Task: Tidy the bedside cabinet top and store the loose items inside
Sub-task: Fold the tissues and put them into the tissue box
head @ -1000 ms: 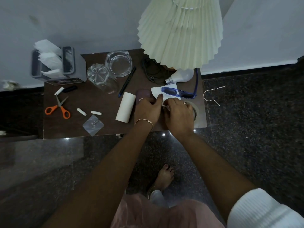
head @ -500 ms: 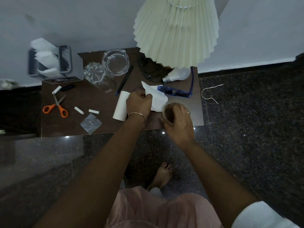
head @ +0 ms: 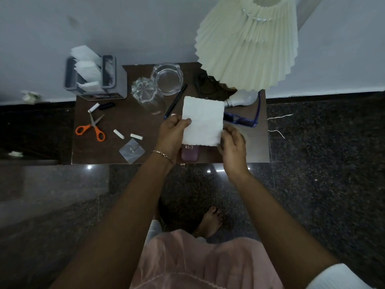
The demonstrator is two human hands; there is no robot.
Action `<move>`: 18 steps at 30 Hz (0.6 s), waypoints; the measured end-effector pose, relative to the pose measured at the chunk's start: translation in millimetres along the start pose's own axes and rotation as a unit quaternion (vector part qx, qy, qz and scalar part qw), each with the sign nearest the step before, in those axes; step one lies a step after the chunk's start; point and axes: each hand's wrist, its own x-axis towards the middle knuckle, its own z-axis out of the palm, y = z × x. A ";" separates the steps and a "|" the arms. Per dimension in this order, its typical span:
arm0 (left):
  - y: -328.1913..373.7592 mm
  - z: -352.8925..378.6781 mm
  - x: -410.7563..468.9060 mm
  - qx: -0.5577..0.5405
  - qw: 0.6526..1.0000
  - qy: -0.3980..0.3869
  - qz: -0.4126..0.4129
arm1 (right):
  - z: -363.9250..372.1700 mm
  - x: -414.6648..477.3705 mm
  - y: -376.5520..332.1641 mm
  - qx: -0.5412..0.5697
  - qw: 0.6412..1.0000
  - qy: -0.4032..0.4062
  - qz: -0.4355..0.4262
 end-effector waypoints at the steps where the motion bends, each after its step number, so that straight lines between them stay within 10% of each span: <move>1: -0.1 -3.8 -2.9 -0.011 1.000 -0.015 -0.015 | 3.1 -1.1 -6.9 0.057 0.998 -0.005 0.029; 18: -21.0 -83.2 -14.0 -0.073 0.996 0.041 0.013 | 64.1 -28.6 -24.3 0.045 0.994 -0.095 0.018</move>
